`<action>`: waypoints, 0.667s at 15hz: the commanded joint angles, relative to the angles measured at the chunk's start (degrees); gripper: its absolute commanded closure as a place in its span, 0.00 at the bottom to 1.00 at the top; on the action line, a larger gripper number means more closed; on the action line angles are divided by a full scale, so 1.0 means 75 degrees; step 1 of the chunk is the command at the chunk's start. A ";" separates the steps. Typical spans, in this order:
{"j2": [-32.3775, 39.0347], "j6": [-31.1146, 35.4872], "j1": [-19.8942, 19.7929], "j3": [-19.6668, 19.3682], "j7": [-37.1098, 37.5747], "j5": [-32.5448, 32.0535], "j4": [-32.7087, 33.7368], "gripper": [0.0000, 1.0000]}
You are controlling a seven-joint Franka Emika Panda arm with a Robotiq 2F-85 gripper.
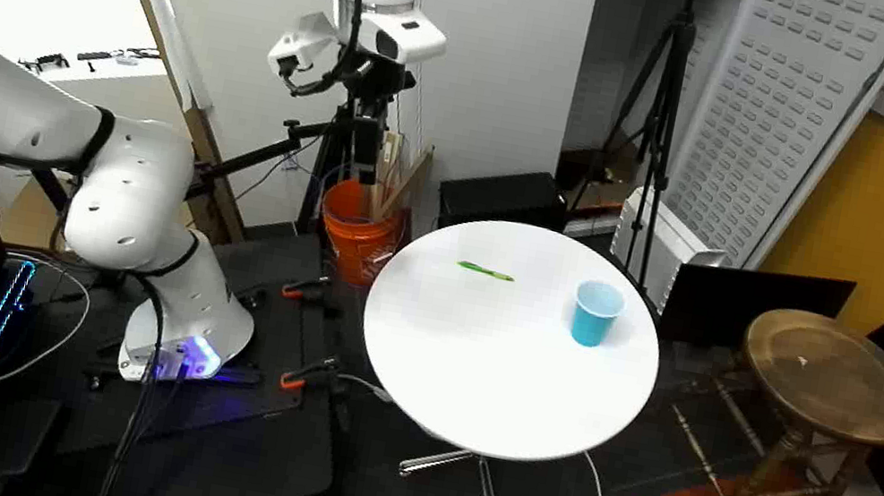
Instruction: Move the green pen to the right
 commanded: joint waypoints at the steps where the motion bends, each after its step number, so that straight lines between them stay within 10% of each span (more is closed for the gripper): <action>1: 0.0007 -0.0017 -0.0031 0.0023 -0.0018 0.0014 0.0017 0.00; 10: 0.0027 0.0035 -0.0032 0.0072 0.0047 -0.0008 0.0008 0.00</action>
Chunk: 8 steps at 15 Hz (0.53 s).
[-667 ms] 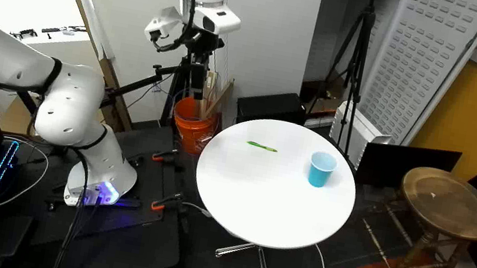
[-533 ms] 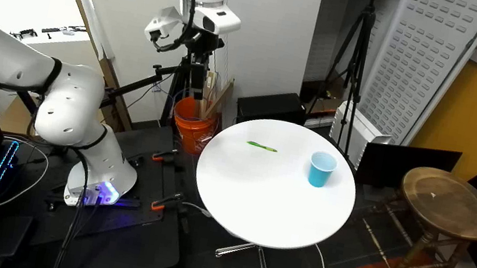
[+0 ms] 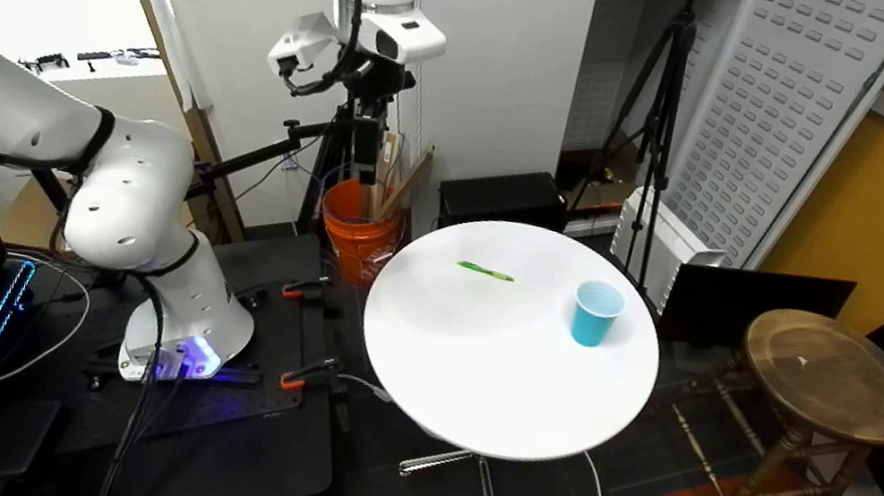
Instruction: Move the green pen to the right
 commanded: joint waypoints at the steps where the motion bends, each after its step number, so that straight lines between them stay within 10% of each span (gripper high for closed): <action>1: 0.0062 0.0116 -0.0025 0.0085 0.0139 0.0081 0.0017 0.00; 8: 0.0379 0.0960 0.0031 0.0515 0.1332 0.1074 0.0092 0.00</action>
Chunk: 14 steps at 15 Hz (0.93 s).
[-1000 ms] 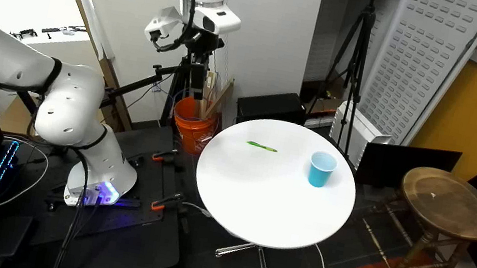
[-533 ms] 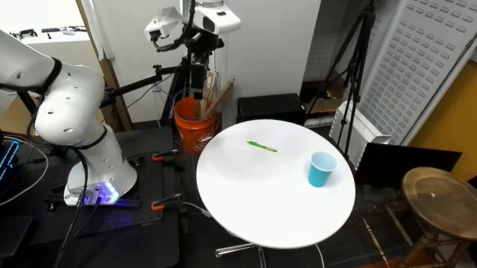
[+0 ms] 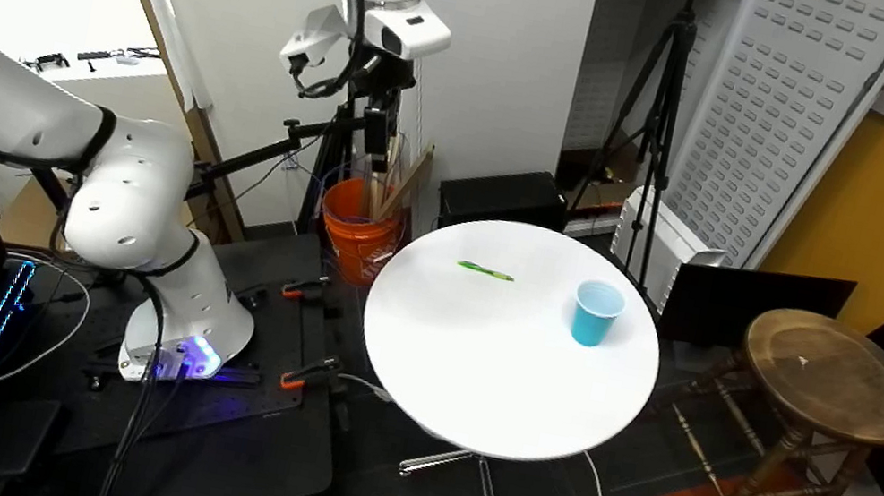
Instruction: Move the green pen to the right
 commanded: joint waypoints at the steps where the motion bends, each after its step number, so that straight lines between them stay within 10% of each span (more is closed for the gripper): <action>1: 0.0308 0.0584 -0.0011 0.0439 0.1002 0.0523 0.0091 0.00; 14: 0.2133 0.2828 0.0191 0.1705 0.3529 0.0573 0.0298 0.00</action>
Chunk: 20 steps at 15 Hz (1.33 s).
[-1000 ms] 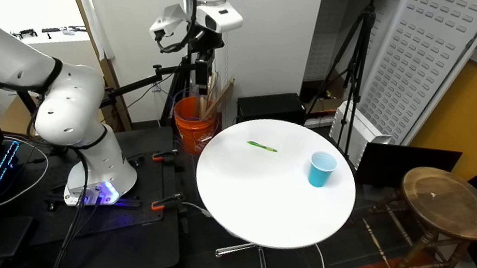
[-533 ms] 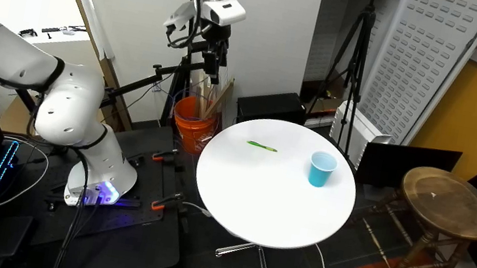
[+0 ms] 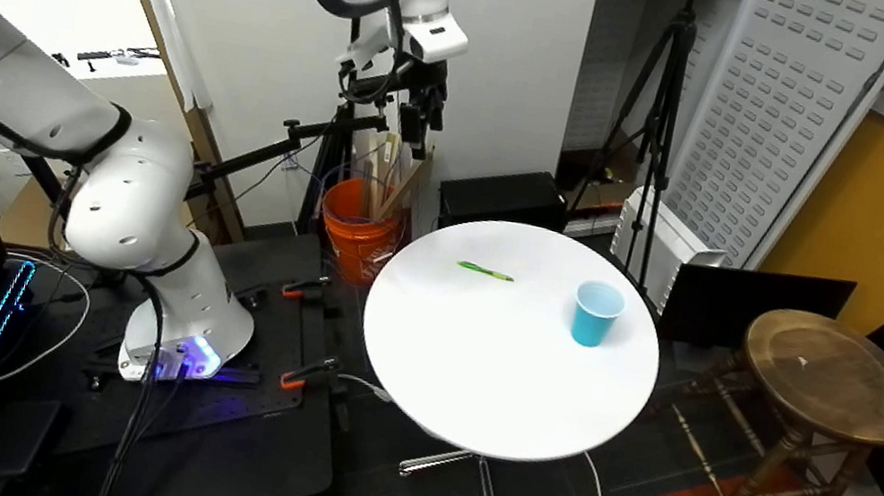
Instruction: Move the green pen to the right
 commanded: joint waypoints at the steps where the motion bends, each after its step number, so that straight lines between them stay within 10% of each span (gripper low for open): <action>1: 0.0809 0.0606 0.0176 -0.0003 0.0399 0.0085 0.0273 0.00; 13: 0.1110 0.0839 0.0331 -0.0186 0.0311 -0.0049 0.0092 0.00; 20: 0.2029 0.2480 0.0357 -0.0183 0.0524 -0.0049 -0.0080 0.00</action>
